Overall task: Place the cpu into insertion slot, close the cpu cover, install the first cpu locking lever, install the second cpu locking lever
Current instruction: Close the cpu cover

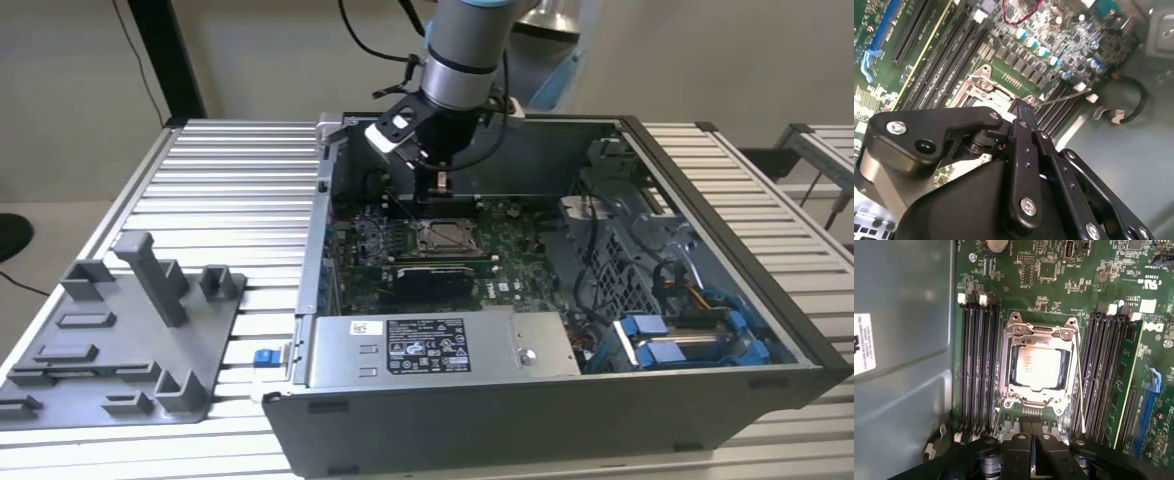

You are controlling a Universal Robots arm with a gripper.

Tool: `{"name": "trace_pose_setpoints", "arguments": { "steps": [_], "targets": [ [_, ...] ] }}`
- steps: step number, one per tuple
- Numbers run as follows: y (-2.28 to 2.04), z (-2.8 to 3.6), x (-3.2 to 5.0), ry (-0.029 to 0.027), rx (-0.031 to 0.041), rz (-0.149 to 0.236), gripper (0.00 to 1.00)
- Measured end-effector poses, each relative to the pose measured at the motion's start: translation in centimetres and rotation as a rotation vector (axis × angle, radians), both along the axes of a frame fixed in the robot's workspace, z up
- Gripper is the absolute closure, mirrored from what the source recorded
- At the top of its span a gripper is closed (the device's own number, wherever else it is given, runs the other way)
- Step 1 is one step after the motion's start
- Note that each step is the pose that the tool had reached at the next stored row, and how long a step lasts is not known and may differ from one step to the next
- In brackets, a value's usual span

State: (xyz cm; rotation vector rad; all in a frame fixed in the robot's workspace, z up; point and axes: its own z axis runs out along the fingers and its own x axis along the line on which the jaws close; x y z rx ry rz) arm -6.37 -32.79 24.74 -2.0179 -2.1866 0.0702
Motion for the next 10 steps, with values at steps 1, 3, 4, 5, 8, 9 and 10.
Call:
{"name": "trace_pose_setpoints", "arguments": {
  "steps": [1,3,4,5,8,9,10],
  "targets": [
    [0.0,0.01,-0.18,0.0001,-0.0002,0.0,1.0],
    [0.0,0.01,-0.21,0.0001,-0.0003,0.0,1.0],
    [0.0,0.02,-0.23,0.0003,-0.0004,0.0,1.0],
    [0.0,0.01,-0.25,0.0002,-0.0003,0.0,1.0],
    [0.0,0.01,-0.36,0.0001,-0.0003,0.0,1.0],
    [0.0,0.01,-0.38,0.0001,-0.0003,0.0,1.0],
    [0.0,0.01,-0.4,0.0001,-0.0003,0.0,1.0]
  ]
}}
